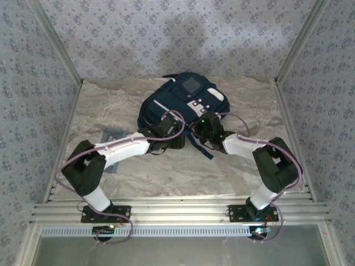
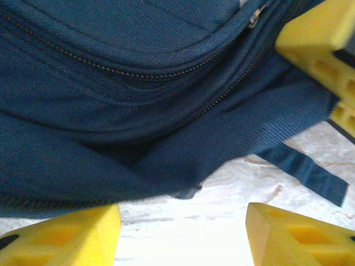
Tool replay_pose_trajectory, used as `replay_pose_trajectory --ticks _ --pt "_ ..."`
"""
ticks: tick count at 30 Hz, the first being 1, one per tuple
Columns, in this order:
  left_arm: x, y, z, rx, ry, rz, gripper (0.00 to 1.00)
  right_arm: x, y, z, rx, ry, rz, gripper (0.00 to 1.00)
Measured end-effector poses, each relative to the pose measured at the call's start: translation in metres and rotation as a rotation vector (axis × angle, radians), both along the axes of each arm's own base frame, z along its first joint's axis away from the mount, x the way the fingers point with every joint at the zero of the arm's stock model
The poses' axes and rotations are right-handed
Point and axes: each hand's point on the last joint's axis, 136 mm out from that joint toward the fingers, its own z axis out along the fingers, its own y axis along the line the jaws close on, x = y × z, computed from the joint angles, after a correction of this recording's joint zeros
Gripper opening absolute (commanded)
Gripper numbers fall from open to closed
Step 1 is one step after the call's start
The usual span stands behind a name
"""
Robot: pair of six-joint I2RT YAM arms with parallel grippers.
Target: Pack the student bag
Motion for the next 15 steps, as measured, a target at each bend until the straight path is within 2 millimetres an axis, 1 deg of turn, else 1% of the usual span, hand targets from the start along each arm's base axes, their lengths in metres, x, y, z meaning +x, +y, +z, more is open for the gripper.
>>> replay_pose_trajectory --ticks 5,8,11,13,15 --pt "0.012 -0.002 -0.008 0.054 -0.01 0.019 0.58 0.001 0.004 0.004 0.023 0.003 -0.009 0.0" --pt "0.016 0.002 -0.011 0.082 -0.021 0.037 0.53 0.001 0.004 0.004 0.03 0.008 -0.015 0.0" --pt "0.019 0.007 -0.01 0.102 -0.038 0.056 0.41 0.001 0.005 0.005 0.039 0.009 -0.018 0.0" --pt "0.021 0.01 -0.01 0.118 -0.046 0.067 0.3 0.002 0.006 0.007 0.049 0.008 -0.023 0.0" --pt "0.023 0.011 -0.01 0.132 -0.049 0.067 0.22 0.002 0.006 0.008 0.056 0.006 -0.026 0.0"
